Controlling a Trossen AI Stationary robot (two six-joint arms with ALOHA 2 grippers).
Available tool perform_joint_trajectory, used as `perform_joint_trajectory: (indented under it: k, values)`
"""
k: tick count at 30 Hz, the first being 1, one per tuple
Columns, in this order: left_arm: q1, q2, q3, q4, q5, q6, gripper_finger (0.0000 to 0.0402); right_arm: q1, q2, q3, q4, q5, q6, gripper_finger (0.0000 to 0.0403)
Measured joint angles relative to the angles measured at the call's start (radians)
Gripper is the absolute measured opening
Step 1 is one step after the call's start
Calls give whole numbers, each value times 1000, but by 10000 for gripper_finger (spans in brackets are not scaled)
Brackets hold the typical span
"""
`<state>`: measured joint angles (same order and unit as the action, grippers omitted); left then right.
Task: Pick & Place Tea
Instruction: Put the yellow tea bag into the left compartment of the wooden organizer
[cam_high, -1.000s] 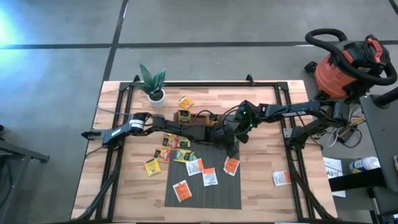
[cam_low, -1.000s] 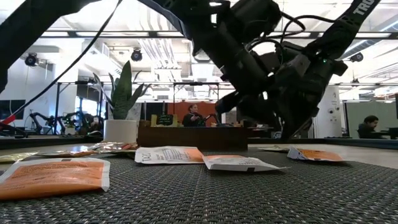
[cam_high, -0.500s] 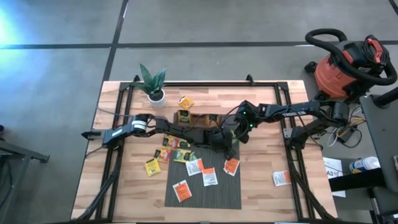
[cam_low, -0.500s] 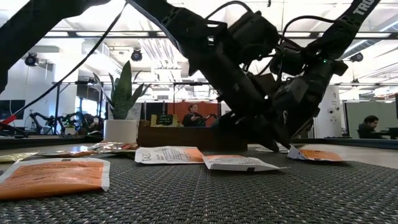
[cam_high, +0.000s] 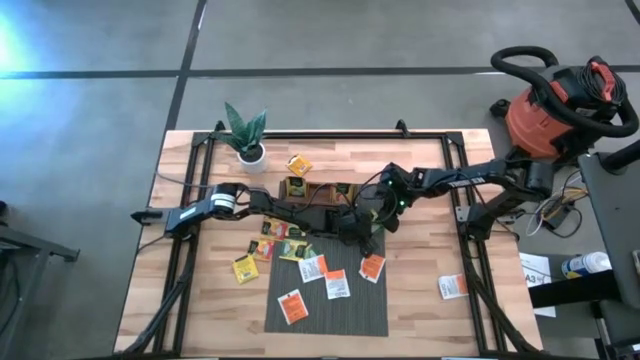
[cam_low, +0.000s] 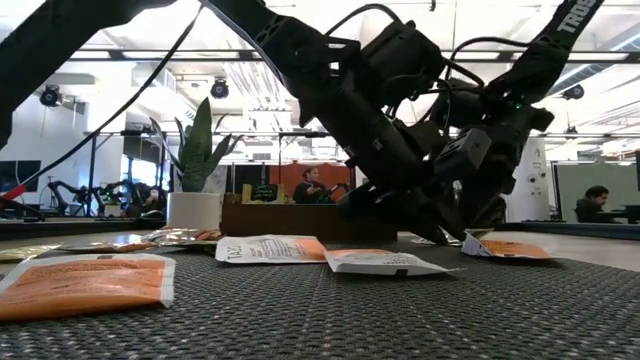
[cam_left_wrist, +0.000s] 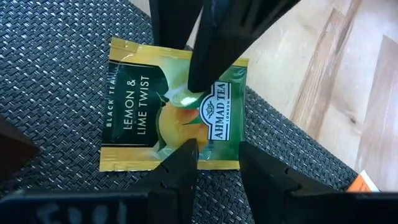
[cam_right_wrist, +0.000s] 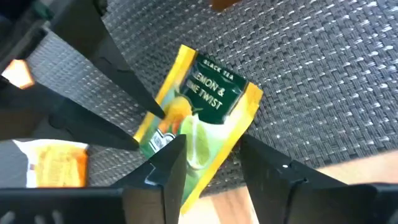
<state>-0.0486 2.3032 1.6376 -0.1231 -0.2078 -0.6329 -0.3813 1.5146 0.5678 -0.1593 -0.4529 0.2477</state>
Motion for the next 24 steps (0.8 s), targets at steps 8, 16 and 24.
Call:
perform_joint_trajectory:
  k: [8,16,24]
  values:
    - [1,0,-2,-5,0,-1,122,0,36,38,9,-26,40,107]
    - [1,-2,7,-11,-2,10,122,2,-15,101,-47,-26,27,28]
    - [1,-38,16,-26,-73,75,122,1,-35,133,-137,-26,-24,8]
